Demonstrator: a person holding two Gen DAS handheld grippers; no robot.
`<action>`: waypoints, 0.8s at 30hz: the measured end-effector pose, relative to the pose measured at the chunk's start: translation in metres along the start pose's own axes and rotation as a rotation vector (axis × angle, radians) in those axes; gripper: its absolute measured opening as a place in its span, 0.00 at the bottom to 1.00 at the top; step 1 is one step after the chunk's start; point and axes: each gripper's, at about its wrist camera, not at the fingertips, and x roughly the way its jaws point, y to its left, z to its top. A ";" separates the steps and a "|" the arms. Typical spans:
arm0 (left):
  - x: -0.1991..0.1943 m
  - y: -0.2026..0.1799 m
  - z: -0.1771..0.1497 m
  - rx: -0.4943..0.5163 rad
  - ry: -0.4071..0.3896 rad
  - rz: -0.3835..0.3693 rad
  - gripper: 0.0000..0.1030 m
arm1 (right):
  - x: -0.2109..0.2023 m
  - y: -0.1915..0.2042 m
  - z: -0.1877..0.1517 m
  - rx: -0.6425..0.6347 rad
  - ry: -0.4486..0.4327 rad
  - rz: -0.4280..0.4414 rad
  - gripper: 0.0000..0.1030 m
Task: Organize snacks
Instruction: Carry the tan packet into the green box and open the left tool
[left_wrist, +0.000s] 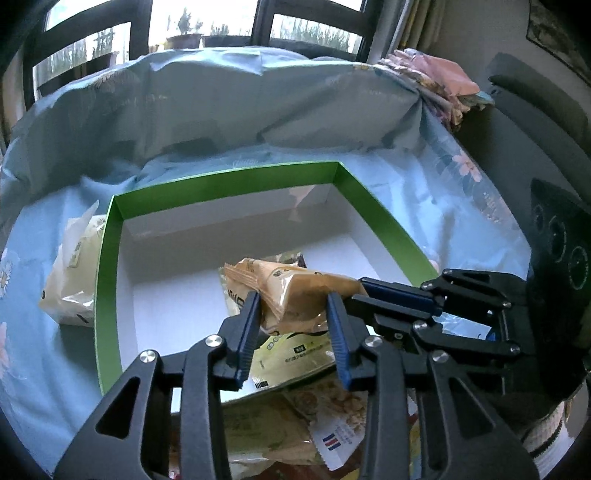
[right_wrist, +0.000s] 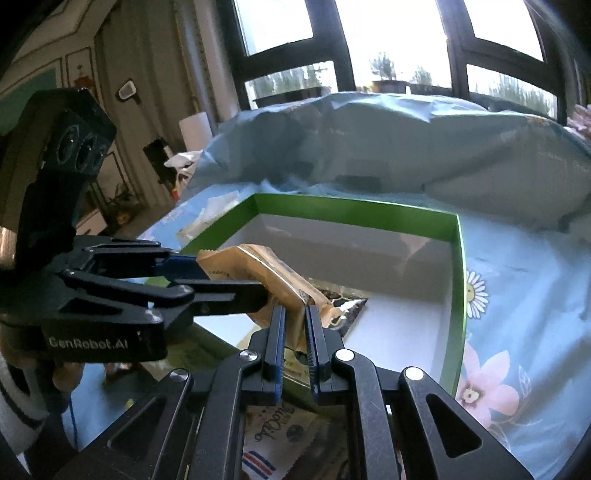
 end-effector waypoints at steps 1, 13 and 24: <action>0.001 0.001 0.000 -0.001 0.004 0.001 0.36 | 0.000 0.000 0.000 0.002 0.002 -0.001 0.12; 0.001 0.005 -0.001 -0.019 -0.012 0.044 0.53 | -0.003 -0.004 -0.001 0.029 -0.012 -0.051 0.12; -0.012 0.002 -0.002 -0.005 -0.051 0.142 0.66 | -0.013 -0.008 -0.002 0.062 -0.042 -0.055 0.14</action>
